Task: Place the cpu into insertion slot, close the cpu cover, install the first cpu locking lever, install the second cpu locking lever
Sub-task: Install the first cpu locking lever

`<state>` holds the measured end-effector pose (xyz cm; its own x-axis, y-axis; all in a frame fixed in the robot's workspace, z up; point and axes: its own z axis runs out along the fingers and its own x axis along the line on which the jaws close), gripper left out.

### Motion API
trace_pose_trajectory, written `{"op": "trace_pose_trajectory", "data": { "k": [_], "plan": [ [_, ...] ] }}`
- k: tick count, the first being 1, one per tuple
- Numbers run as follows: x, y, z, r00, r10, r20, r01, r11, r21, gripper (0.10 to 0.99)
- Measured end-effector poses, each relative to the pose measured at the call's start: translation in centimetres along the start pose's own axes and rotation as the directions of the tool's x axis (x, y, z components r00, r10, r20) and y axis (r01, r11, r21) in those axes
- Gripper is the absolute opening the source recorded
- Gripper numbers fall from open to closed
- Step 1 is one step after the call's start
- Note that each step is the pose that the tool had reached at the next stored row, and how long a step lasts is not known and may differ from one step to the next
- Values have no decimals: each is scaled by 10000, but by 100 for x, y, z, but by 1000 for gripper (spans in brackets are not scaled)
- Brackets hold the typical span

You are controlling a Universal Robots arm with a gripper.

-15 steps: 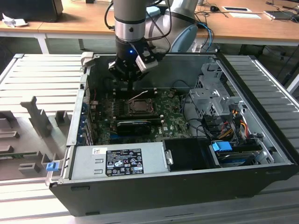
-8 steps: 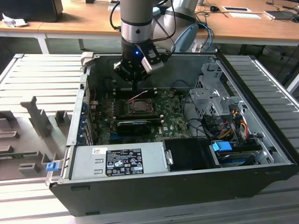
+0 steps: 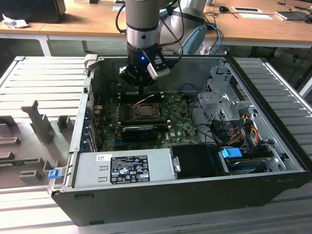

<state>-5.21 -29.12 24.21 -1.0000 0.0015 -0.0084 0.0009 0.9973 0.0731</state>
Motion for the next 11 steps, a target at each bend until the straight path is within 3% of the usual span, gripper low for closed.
{"op": "trace_pose_trajectory", "data": {
  "k": [6, 9, 11],
  "plan": [
    [-76, -3, 49, 9999, -150, -7, 150, 9999, -36, 106],
    [-83, -2, 57, 9995, -319, -19, 319, 9994, -155, 106],
    [-86, -2, 70, 9990, -435, -23, 435, 9989, -182, 106]
  ]
}}
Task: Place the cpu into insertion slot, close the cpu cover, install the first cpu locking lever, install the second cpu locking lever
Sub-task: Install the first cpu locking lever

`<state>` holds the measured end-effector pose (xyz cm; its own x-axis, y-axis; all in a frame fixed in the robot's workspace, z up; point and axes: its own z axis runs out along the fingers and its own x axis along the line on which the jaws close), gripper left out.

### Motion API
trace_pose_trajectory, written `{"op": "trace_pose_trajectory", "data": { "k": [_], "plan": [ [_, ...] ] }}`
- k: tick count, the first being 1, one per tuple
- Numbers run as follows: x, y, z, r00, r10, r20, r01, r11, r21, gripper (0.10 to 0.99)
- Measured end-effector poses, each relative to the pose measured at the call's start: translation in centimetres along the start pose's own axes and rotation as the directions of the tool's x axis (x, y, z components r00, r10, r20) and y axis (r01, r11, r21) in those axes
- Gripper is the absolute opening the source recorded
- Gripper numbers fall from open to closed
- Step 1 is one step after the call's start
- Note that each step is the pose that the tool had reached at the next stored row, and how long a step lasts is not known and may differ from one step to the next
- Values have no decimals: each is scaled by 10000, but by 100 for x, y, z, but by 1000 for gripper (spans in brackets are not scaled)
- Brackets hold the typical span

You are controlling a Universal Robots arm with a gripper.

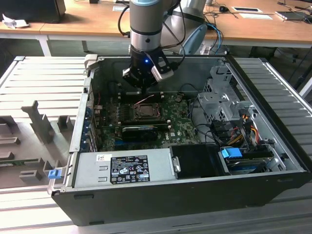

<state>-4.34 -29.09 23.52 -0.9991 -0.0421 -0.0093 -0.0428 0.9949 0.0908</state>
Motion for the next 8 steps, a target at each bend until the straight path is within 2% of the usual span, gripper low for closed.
{"op": "trace_pose_trajectory", "data": {
  "k": [8],
  "plan": [
    [-54, -10, 94, 9999, -100, -9, 100, 9999, 2, 106]
  ]
}}
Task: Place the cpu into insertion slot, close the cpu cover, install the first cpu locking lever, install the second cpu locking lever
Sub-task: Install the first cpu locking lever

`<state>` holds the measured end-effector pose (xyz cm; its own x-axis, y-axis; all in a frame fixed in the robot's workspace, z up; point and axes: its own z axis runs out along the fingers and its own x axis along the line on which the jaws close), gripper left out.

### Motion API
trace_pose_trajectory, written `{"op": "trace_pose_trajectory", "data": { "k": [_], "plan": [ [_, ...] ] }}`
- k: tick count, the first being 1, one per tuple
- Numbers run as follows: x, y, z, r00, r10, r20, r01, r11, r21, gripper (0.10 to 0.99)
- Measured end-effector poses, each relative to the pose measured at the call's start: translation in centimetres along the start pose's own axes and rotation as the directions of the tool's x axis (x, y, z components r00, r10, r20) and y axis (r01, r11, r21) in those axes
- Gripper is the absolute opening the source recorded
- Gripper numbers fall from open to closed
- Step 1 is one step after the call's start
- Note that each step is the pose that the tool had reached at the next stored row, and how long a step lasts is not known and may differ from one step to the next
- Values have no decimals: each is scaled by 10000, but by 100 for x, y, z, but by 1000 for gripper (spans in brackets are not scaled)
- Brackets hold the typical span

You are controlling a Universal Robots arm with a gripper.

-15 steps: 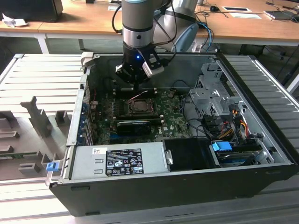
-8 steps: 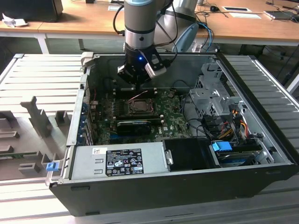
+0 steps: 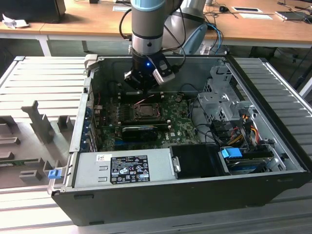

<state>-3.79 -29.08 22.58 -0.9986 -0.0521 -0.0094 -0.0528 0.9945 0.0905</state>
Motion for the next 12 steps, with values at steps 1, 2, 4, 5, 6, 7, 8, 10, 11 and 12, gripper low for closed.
{"op": "trace_pose_trajectory", "data": {
  "k": [1, 2, 4, 5, 6, 7, 8, 10, 11, 12],
  "plan": [
    [-11, 0, 2, 10000, -1, 0, 1, 10000, 0, 106],
    [-20, -1, 5, 10000, -1, 1, 1, 10000, 0, 106],
    [-33, -2, 13, 10000, -6, 0, 6, 10000, -1, 106],
    [-34, -3, 19, 10000, -19, 0, 19, 10000, -3, 106],
    [-38, -4, 27, 10000, -60, -4, 60, 10000, -5, 106],
    [-42, -4, 33, 9999, -113, -8, 113, 9999, -8, 106],
    [-48, -4, 41, 9999, -172, -14, 172, 9999, -11, 106],
    [-59, -3, 52, 9998, -214, -18, 214, 9998, -17, 106],
    [-60, -1, 57, 9998, -217, -17, 217, 9998, -26, 106],
    [-62, 2, 62, 9997, -225, -17, 225, 9997, -43, 106]
  ]
}}
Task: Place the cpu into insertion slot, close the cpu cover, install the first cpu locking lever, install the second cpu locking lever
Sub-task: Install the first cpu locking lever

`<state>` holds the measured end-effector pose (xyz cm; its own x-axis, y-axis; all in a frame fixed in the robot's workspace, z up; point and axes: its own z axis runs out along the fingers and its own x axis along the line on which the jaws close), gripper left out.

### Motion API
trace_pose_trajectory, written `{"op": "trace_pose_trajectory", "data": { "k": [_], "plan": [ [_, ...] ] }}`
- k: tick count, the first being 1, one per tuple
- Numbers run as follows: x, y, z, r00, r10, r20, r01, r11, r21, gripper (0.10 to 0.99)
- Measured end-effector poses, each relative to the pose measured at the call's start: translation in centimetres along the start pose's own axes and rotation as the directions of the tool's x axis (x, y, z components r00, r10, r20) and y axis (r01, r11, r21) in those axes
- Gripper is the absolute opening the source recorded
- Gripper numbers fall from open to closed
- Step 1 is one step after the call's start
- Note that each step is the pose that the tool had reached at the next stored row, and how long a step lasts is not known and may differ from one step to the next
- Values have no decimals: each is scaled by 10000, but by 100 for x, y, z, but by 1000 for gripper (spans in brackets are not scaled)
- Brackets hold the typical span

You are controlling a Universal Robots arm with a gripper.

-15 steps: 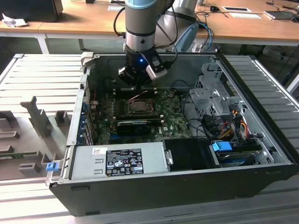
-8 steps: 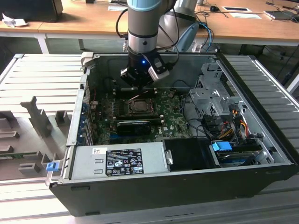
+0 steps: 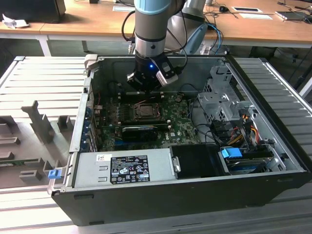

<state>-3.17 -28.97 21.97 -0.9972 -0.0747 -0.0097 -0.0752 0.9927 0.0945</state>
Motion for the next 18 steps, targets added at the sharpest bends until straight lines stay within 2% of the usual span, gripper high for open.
{"op": "trace_pose_trajectory", "data": {
  "k": [4, 13, 18],
  "plan": [
    [-17, 5, 17, 10000, -20, 4, 20, 10000, -69, 106],
    [-104, -4, 78, 10000, -86, -13, 86, 9999, -77, 106],
    [-124, -9, 110, 10000, -85, -18, 85, 9999, -78, 106]
  ]
}}
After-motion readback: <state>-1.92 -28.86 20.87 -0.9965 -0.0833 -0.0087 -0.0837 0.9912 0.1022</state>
